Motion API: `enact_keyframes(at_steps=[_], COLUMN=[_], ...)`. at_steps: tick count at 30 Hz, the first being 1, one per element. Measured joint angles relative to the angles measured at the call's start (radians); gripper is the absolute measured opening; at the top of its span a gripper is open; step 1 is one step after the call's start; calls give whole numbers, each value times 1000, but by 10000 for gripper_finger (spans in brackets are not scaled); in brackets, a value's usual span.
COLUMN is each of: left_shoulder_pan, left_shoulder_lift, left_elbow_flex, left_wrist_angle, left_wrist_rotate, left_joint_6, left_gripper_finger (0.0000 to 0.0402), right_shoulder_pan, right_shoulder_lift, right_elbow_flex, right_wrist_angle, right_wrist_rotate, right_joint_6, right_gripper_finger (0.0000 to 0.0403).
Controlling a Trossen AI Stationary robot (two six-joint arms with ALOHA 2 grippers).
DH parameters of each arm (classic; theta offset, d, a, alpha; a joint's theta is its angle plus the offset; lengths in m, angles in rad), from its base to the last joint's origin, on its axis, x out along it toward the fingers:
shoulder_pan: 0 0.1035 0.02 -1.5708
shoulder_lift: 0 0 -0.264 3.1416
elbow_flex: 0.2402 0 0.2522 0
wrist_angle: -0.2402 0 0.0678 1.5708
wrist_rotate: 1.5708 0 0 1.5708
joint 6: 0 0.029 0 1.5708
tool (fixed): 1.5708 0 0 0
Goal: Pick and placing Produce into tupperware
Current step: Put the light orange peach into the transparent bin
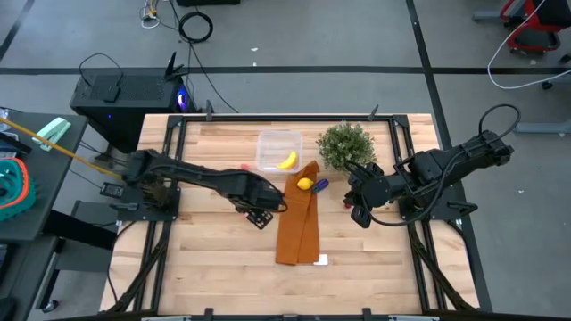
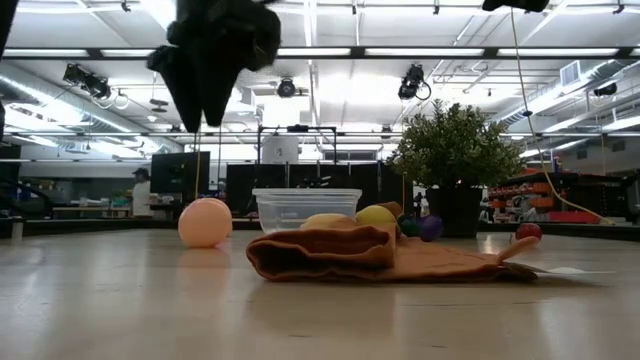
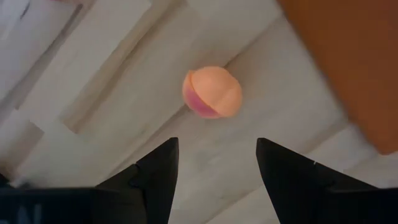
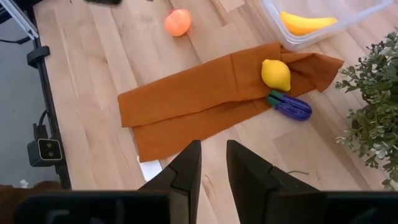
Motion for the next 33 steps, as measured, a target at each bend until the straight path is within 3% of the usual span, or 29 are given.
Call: enact_keyframes(at_steps=[7,15,27,33], left_shoulder_pan=[51,62,60,60], left_shoulder_lift=[-144,-137,-137,-135], left_elbow_flex=[-194,-344,-352,-352], left_wrist_angle=[164,279,401,421], left_wrist_rotate=[30,100,74,37], left_joint_6=[-159,-263,-280,-306], left_gripper_finger=[224,256,359,377], right_shoulder_pan=[0,0,0,0], right_shoulder_lift=[0,0,0,0], right_elbow_flex=[0,0,0,0], right_wrist_angle=[0,0,1,0], right_wrist_rotate=[0,-6,-11,-11], right_joint_6=[-21,-20,-29,-36], right_gripper_finger=[83,83,83,83])
